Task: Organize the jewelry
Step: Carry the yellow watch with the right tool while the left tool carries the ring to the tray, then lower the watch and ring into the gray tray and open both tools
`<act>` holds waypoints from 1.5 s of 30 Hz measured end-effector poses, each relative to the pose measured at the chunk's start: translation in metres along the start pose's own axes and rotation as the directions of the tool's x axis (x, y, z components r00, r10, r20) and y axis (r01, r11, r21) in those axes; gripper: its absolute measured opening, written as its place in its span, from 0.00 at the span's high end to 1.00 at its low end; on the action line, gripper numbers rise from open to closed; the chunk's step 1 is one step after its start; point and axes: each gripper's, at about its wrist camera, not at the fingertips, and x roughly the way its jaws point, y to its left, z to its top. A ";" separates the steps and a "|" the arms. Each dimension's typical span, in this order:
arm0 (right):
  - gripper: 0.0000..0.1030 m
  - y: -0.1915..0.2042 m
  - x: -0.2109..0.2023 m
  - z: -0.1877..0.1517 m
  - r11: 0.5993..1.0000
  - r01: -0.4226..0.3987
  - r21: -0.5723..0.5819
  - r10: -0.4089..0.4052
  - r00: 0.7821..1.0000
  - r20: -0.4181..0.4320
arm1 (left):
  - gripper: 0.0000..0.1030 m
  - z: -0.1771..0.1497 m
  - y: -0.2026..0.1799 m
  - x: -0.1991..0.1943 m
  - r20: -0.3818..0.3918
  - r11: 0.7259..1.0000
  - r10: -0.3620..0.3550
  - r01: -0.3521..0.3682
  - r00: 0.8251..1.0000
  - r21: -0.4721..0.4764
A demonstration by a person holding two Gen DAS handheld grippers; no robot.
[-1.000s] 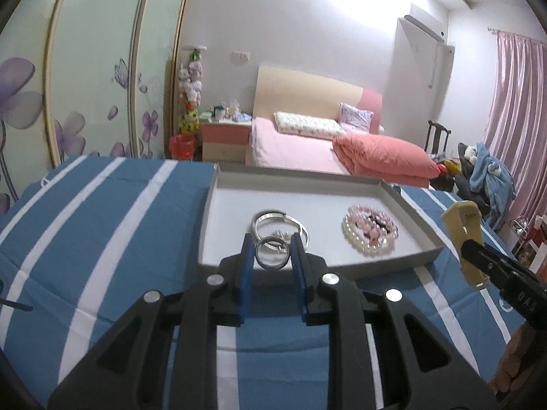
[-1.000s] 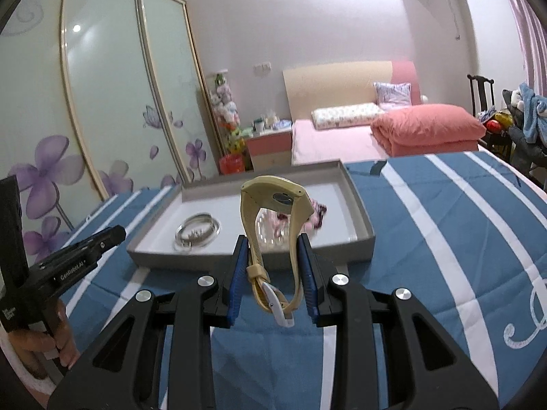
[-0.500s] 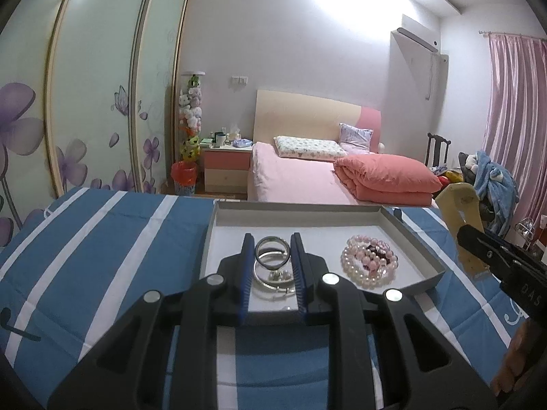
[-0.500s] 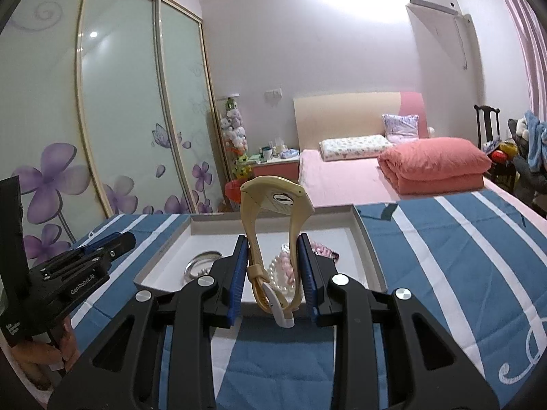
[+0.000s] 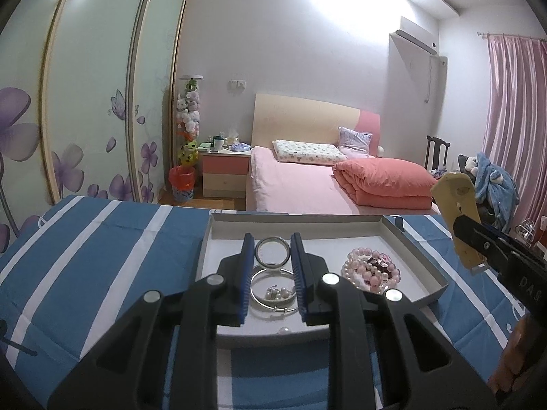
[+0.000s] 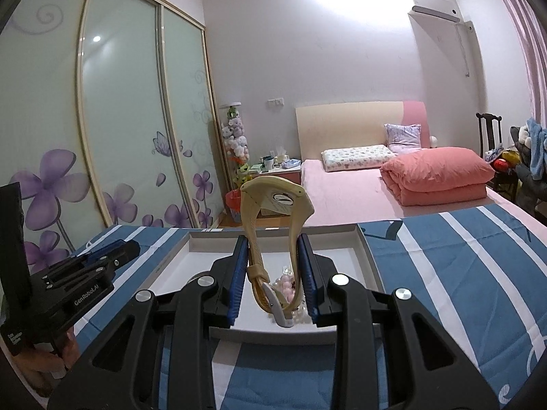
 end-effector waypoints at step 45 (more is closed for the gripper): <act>0.55 -0.016 0.096 -0.014 0.997 -0.004 0.071 0.020 0.975 -0.221 | 0.56 -0.005 0.002 0.090 -0.106 0.999 -0.022 0.020 0.994 -0.026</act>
